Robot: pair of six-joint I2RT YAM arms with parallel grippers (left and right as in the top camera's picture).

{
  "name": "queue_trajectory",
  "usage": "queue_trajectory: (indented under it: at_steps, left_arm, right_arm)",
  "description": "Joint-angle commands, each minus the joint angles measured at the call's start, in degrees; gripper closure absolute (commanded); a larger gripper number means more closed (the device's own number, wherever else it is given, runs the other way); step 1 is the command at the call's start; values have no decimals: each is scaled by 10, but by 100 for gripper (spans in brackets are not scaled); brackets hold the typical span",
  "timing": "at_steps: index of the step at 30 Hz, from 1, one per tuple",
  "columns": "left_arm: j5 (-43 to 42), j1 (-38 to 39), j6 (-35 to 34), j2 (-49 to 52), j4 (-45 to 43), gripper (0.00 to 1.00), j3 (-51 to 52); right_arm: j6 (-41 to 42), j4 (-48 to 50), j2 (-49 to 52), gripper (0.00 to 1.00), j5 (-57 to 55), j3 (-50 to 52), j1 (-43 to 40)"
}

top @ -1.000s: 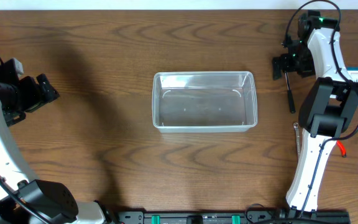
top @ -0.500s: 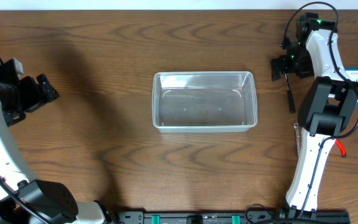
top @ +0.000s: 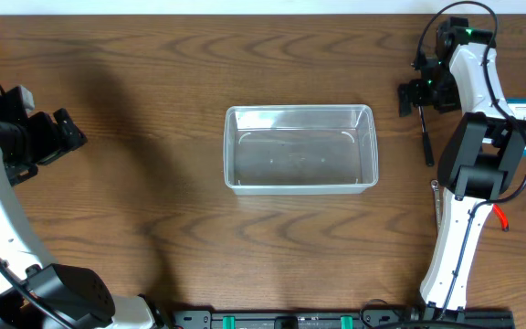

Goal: Pack container
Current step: 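Lower the right gripper and grasp the claw hammer handle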

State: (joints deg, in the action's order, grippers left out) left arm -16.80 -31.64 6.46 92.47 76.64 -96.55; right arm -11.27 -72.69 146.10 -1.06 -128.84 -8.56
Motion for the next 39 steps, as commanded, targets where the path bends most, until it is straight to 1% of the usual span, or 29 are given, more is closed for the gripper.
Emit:
queue_trajectory:
  at_steps: [1,3,7,9,10,13,14,18,23,27,29,32,33,39]
  left_arm:
    - [-5,-2,8,0,5,2,0]
    - [-5,-2,8,0,5,2,0]
    - [-5,-2,8,0,7,2,0]
    - [-5,-2,8,0,7,2,0]
    - [-5,-2,8,0,7,2,0]
    - [-5,-2,8,0,7,2,0]
    - [-5,-2,8,0,7,2,0]
    - [-5,-2,8,0,7,2,0]
    - [-5,-2,8,0,7,2,0]
    - [-5,-2,8,0,7,2,0]
    - [-5,-2,8,0,7,2,0]
    - [-5,-2,8,0,7,2,0]
    - [-5,-2,8,0,7,2,0]
    - [-5,-2,8,0,7,2,0]
  right_arm:
    - [-6,1,12,7,-4,-7,1]
    - [-6,1,12,11,-4,-7,1]
    - [-6,1,12,13,-4,-7,1]
    - [-6,1,12,16,-4,-7,1]
    - [-6,1,12,21,-4,-7,1]
    - [-6,2,12,43,-4,-7,1]
    - [-6,2,12,46,-4,-7,1]
    - [-6,1,12,51,-4,-7,1]
    - [-5,1,12,68,-4,-7,1]
    - [-3,2,12,77,-4,-8,1]
    - [1,2,12,84,-4,-8,1]
    - [2,2,12,96,-4,-8,3]
    - [5,3,12,99,-4,-8,4]
    - [10,-12,-1,99,-2,-39,10]
